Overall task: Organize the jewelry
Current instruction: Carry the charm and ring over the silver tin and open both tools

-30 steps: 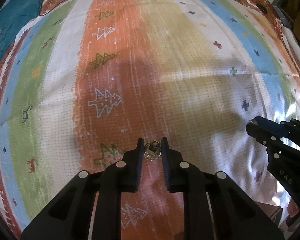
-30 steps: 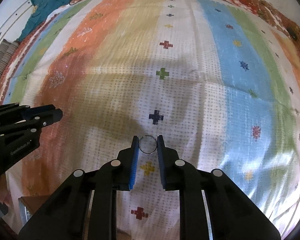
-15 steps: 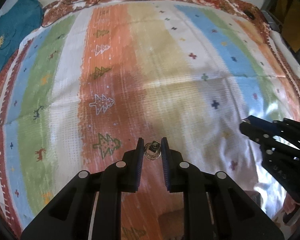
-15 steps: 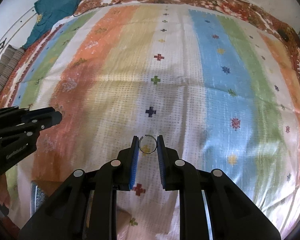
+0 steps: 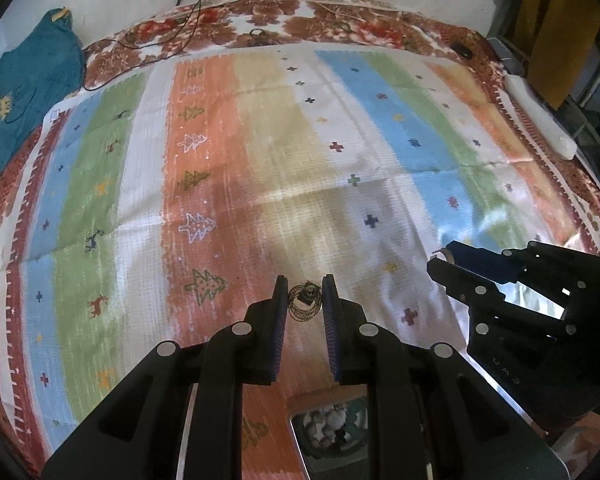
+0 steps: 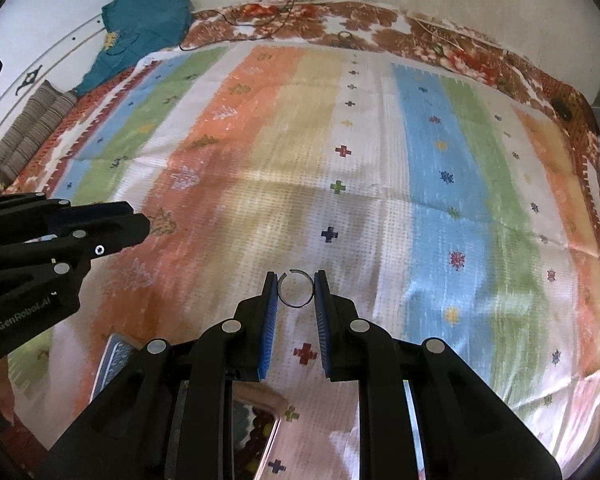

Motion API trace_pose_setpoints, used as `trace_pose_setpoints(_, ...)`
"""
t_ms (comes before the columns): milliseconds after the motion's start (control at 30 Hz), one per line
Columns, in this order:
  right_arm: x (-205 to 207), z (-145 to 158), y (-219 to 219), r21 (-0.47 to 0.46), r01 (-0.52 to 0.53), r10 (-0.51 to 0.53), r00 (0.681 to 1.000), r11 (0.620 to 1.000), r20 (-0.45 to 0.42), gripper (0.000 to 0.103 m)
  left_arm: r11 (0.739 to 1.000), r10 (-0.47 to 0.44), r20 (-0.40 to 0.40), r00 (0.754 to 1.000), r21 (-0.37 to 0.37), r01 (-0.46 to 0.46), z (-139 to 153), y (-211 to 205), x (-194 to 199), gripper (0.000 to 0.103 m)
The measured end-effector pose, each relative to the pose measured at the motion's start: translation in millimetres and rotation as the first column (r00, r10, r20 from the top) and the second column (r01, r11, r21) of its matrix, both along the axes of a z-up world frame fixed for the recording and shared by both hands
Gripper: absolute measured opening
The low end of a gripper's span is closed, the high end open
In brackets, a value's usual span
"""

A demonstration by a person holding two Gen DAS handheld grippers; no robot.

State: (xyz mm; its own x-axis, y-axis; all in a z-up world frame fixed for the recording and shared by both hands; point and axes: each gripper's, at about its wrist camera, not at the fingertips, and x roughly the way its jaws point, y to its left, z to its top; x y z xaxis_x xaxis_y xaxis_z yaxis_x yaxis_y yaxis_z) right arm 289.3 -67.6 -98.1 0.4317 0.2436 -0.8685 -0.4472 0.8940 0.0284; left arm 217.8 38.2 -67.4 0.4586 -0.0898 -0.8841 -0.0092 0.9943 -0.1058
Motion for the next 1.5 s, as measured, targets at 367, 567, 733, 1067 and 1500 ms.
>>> trace_pose_setpoints(367, -26.4, 13.1, -2.6, 0.006, -0.029, 0.028, 0.999, 1.0, 0.039, 0.019, 1.0, -0.019, 0.056, 0.998, -0.008, 0.019, 21.7, -4.1, -35.9, 0.017)
trace_pose_setpoints(567, -40.4, 23.0, -6.2, 0.038, -0.045, 0.043, 0.998, 0.998, 0.053, 0.019, 0.999, -0.039, 0.08, 0.996, -0.014, 0.04, 30.3, -13.8, -51.8, 0.017)
trace_pose_setpoints(733, -55.5, 30.9, -8.5, 0.062, -0.068, 0.064, 0.996, 0.996, 0.063, 0.019, 0.998, -0.057, 0.104, 0.993, -0.022, 0.06, 39.0, -20.6, -66.5, 0.017)
trace_pose_setpoints(1067, -83.7, 39.4, -8.3, 0.099, -0.116, 0.109, 0.992, 0.988, 0.068, 0.019, 0.996, -0.075, 0.142, 0.987, -0.043, 0.082, 50.8, -27.7, -95.3, 0.017)
trace_pose_setpoints(1500, -100.4, 46.1, -16.7, 0.139, -0.115, 0.106, 0.992, 0.984, 0.072, 0.033, 0.993, -0.037, 0.162, 0.986, -0.101, 0.054, 58.5, -21.2, -114.1, 0.022)
